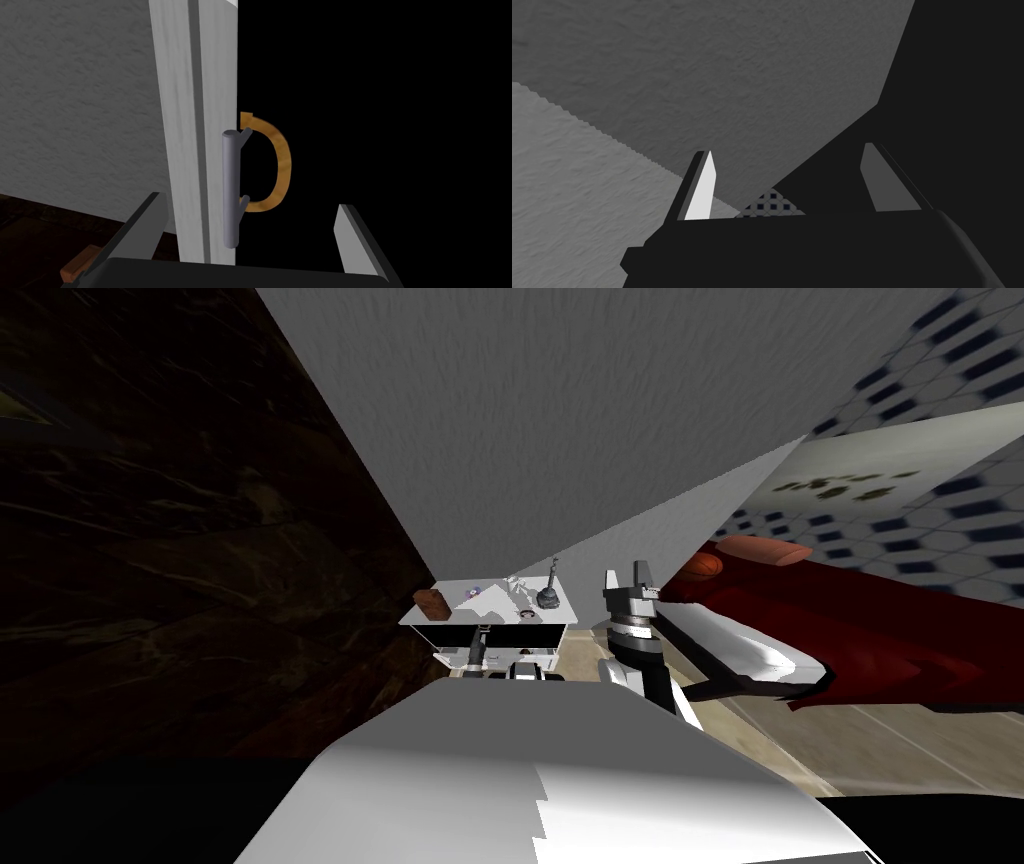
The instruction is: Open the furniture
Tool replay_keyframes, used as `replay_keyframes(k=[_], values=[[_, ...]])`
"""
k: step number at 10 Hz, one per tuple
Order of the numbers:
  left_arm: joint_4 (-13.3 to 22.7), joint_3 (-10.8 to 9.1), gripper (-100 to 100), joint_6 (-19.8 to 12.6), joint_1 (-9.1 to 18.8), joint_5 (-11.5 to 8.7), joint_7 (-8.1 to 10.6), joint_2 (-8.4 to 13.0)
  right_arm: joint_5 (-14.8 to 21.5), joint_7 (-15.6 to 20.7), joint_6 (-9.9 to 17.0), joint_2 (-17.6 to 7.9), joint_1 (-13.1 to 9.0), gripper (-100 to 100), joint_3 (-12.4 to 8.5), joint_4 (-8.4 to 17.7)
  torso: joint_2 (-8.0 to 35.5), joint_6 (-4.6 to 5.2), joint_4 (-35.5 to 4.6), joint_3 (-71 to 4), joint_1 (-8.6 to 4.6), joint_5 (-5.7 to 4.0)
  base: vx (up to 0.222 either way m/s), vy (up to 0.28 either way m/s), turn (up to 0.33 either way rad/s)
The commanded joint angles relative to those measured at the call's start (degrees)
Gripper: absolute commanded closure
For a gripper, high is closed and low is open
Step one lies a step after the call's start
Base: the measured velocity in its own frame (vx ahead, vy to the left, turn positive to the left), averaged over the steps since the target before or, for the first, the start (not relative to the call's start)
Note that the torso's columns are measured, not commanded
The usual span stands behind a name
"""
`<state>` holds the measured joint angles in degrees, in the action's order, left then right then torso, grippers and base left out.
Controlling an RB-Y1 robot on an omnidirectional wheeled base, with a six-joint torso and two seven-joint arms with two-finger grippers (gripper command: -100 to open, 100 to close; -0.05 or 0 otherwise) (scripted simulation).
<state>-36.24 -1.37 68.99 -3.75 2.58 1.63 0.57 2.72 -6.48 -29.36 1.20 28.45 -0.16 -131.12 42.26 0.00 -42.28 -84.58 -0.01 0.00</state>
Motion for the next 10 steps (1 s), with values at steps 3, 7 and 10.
replay_keyframes(k=[3, 7, 10], values=[[1.04, 0.21, 100, 3.25, -2.44, 0.31, -0.02, -0.19, 0.0, 0.0, 0.0, 0.0, 0.0, 0, 0.0, 0.0, -0.14, 0.03, 0.06, -0.05, 0.07, 0.04, 0.018, 0.004, -0.015], [1.51, 0.16, -100, 3.42, -1.91, 0.23, 0.03, 3.01, 0.0, 0.0, 0.0, 0.0, 0.0, 0, 0.0, 0.0, 0.08, 0.0, -0.02, 0.05, 0.0, -0.01, 0.005, 0.0, -0.001], [1.18, 0.21, -100, 2.94, -1.53, 0.19, 0.26, 6.48, 0.0, 0.0, 0.0, 0.0, 0.0, 0, 0.0, 0.0, 0.05, 0.0, -0.01, 0.03, -0.01, 0.0, -0.012, -0.015, 0.012]])
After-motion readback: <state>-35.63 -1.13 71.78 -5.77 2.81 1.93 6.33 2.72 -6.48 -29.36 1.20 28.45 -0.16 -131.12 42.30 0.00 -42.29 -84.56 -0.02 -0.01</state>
